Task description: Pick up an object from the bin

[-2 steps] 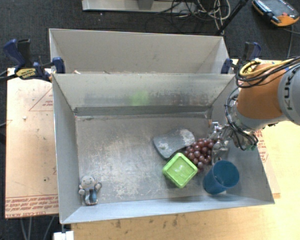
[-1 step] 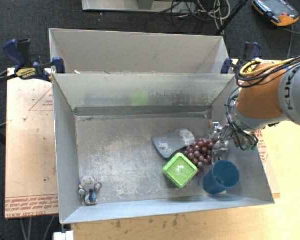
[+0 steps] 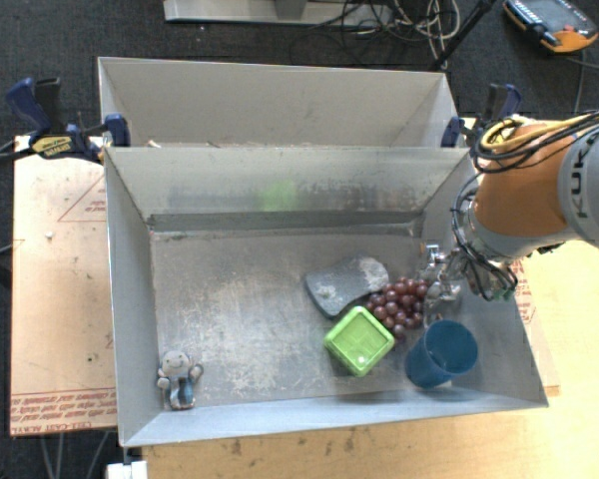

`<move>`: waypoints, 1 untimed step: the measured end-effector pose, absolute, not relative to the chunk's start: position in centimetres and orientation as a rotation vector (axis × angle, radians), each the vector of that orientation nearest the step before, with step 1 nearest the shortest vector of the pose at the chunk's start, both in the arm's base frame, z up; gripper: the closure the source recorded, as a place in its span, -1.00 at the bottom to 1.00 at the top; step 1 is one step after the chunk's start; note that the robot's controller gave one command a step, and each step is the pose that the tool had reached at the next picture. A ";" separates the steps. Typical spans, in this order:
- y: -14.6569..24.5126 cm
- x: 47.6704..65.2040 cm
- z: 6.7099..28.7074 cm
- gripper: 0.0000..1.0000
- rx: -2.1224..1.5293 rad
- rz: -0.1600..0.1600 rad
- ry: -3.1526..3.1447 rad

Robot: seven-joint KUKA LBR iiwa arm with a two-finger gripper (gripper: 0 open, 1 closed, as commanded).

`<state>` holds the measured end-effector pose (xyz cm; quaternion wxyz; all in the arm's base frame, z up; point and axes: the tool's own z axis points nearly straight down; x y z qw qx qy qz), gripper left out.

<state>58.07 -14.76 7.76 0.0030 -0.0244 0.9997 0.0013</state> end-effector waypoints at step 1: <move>-14.7 57.8 9.7 1.00 -0.081 0.005 3.144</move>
Offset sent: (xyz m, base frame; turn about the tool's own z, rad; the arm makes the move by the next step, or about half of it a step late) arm -0.0001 -0.0001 0.0092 0.0000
